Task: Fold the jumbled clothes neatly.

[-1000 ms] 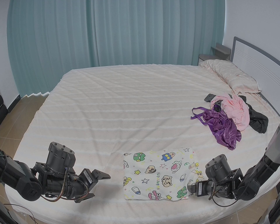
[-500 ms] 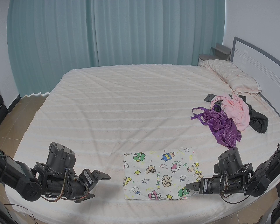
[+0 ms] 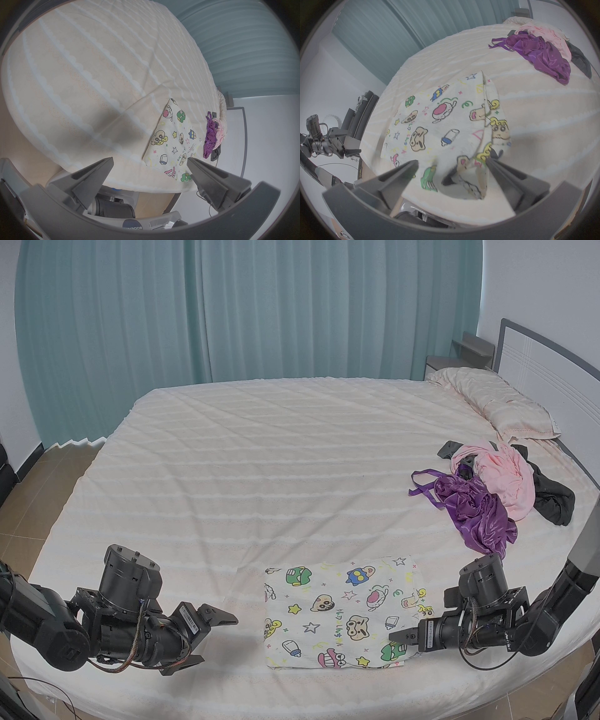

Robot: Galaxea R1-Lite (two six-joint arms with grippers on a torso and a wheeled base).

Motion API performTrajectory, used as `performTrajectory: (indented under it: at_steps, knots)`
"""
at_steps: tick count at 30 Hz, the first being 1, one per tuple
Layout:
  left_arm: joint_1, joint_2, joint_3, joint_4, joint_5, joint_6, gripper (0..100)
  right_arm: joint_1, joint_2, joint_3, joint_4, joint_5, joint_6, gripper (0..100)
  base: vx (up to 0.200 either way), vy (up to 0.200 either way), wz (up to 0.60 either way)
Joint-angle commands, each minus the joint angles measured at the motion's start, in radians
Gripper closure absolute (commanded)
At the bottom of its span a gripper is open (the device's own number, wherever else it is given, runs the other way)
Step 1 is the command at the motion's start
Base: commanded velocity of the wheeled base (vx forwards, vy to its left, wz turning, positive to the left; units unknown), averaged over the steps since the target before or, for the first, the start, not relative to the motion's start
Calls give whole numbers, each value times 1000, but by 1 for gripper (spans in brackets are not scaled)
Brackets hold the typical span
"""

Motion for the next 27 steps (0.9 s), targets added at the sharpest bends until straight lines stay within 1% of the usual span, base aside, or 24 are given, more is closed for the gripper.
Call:
performTrajectory:
  at_steps: [1, 6, 12, 22, 23, 27]
  knots:
    - [0, 0, -1, 0, -1, 0, 0, -7, 91, 19, -73, 3, -1, 100, 0, 0, 0]
    - [0, 0, -1, 0, -1, 0, 0, -14, 60, 56, -90, 0, 4, 100, 0, 0, 0]
    - [0, 0, 1, 0, 0, 0, 0, -45, 6, 110, -90, 0, 5, 100, 0, 0, 0]
    - [0, 2, 1, 0, 0, 0, 0, -33, 29, 123, -90, -6, 4, 100, 0, 0, 0]
    - [0, 2, 1, 0, 0, 0, 0, -34, 25, 125, -90, -8, 4, 0, 0, 0, 0]
    - [0, 5, 1, 0, 0, 0, 0, -51, -23, 136, -92, -14, 7, 0, 0, 0, 0]
